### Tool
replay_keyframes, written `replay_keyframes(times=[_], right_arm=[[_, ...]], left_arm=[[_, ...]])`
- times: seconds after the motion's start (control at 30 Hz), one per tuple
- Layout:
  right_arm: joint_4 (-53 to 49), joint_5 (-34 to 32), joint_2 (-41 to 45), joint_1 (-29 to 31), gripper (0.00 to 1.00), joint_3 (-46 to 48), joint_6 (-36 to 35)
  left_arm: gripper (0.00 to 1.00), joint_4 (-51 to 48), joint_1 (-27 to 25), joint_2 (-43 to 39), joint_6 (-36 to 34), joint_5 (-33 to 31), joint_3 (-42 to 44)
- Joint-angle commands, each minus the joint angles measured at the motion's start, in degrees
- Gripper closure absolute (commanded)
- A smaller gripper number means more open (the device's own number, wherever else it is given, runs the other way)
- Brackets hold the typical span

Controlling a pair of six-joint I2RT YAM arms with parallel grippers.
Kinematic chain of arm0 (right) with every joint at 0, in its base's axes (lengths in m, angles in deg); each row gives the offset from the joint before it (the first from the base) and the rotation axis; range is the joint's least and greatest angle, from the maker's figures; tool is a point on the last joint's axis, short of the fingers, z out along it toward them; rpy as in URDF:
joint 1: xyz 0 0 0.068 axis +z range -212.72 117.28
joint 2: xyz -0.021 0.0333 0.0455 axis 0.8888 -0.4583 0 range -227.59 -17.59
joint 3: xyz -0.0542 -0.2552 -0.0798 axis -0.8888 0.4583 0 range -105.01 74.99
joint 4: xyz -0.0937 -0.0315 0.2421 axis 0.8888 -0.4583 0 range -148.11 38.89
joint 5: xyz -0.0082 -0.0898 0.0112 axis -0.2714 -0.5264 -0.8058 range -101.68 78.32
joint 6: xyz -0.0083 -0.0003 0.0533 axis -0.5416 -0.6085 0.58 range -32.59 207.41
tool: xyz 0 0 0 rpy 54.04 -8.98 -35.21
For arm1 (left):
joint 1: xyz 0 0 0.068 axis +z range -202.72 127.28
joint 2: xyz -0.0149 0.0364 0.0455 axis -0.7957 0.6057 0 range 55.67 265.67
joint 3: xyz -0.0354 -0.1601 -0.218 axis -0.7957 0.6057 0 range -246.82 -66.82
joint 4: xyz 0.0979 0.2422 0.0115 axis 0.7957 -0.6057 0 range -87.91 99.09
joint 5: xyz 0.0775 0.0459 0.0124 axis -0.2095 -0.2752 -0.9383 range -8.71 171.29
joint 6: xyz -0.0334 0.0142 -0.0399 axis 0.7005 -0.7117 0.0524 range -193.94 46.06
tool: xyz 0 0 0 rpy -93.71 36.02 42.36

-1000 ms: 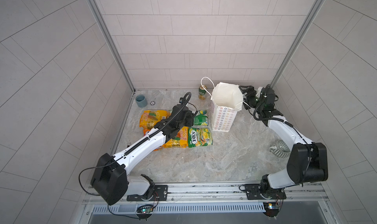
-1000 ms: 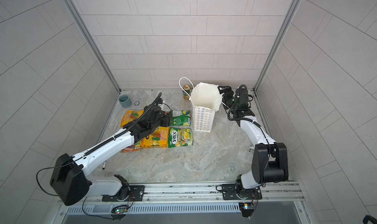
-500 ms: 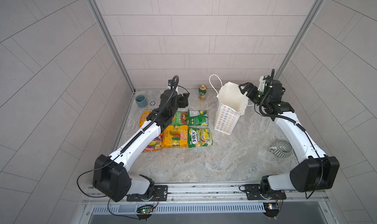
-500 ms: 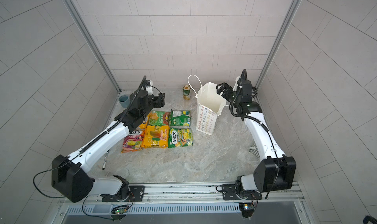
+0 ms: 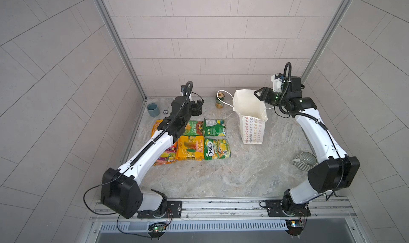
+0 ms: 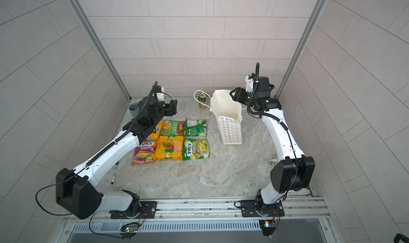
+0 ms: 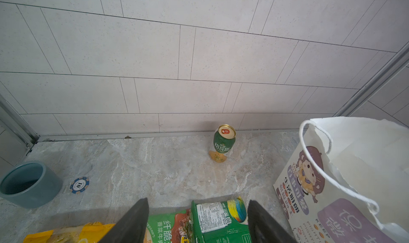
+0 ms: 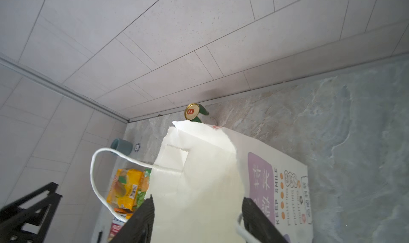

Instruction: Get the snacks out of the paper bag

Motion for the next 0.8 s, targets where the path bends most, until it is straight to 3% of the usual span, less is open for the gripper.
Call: replay_keyframes(times=[0.0, 0.13, 0.2, 0.37, 0.53, 0.63, 0.77], right_arm=[[5.3, 5.5, -0.5, -0.3, 0.44, 1.6, 4.8], [12.8, 11.4, -1.1, -2.1, 0.44, 4.1, 12.5], [15.3, 11.5, -0.3, -2.7, 0.40, 5.3, 14.4], [24.4, 16.1, -0.2, -4.5, 0.42, 7.8, 22.3], [34.1, 20.6, -1.4, -5.1, 0.55, 9.7, 28.3], [35.8, 21.2, -2.3, -5.3, 0.55, 9.9, 29.6], [45.7, 20.9, -3.2, -6.1, 0.49, 13.5, 37.4]], left_arm=[[0.25, 1.6, 0.3, 1.1, -0.6, 3.2, -1.1], [0.25, 1.0, 0.3, 4.0, -0.6, 8.4, -2.8], [0.25, 0.6, 0.3, 5.8, -0.4, 10.9, -3.8], [0.25, 0.2, 0.0, 9.4, -0.5, 14.9, -6.2], [0.25, 0.2, -0.5, 12.5, -0.7, 18.3, -8.2], [0.27, 0.2, -1.8, 13.7, -3.0, 20.1, -9.3], [0.29, 0.4, -3.0, 15.6, -4.4, 22.2, -10.8]])
